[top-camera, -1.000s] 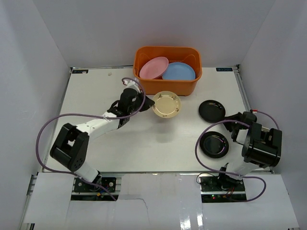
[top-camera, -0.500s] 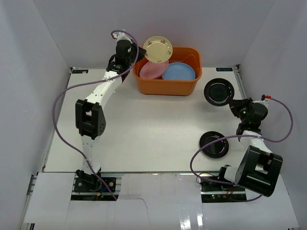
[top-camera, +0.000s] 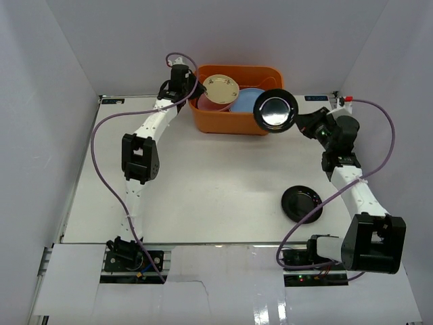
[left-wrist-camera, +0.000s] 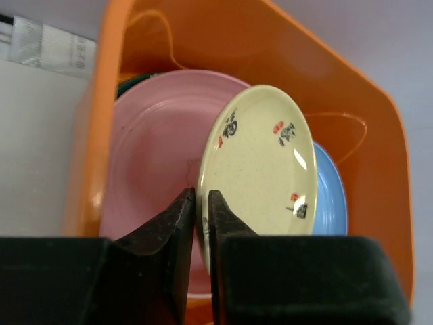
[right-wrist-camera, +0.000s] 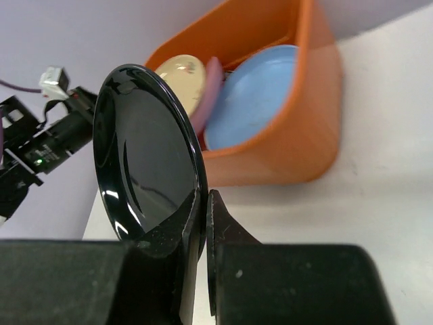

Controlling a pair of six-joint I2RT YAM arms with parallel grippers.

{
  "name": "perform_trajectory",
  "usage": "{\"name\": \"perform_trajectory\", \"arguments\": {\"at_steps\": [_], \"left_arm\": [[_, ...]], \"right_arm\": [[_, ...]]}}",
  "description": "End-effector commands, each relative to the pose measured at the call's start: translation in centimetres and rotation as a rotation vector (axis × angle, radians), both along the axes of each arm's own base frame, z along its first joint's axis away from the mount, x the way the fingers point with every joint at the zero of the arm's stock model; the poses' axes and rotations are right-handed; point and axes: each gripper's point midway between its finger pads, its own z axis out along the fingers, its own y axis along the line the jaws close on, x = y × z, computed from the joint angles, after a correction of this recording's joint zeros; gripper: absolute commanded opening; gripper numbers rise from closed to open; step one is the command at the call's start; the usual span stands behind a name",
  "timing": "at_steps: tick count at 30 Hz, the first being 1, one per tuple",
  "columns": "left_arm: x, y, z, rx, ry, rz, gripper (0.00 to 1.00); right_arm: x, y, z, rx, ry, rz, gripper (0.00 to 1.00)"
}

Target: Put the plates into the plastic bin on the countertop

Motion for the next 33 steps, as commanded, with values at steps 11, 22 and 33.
{"name": "perform_trajectory", "arguments": {"at_steps": [11, 22, 33], "left_arm": [[-2.9, -2.8, 5.2, 0.062, -0.100, -0.152, 0.84], [-11.3, 2.4, 20.3, 0.030, -0.423, -0.042, 0.92], [-24.1, -3.8, 8.0, 0.023, -0.155, -0.261, 0.84]], "right_arm": [[8.8, 8.9, 7.8, -0.207, -0.122, 0.036, 0.08], [17.9, 15.2, 4.2, -0.244, -0.026, 0.104, 0.08], [19.0, 19.3, 1.6, -0.279, 0.021, 0.156, 0.42]]}}
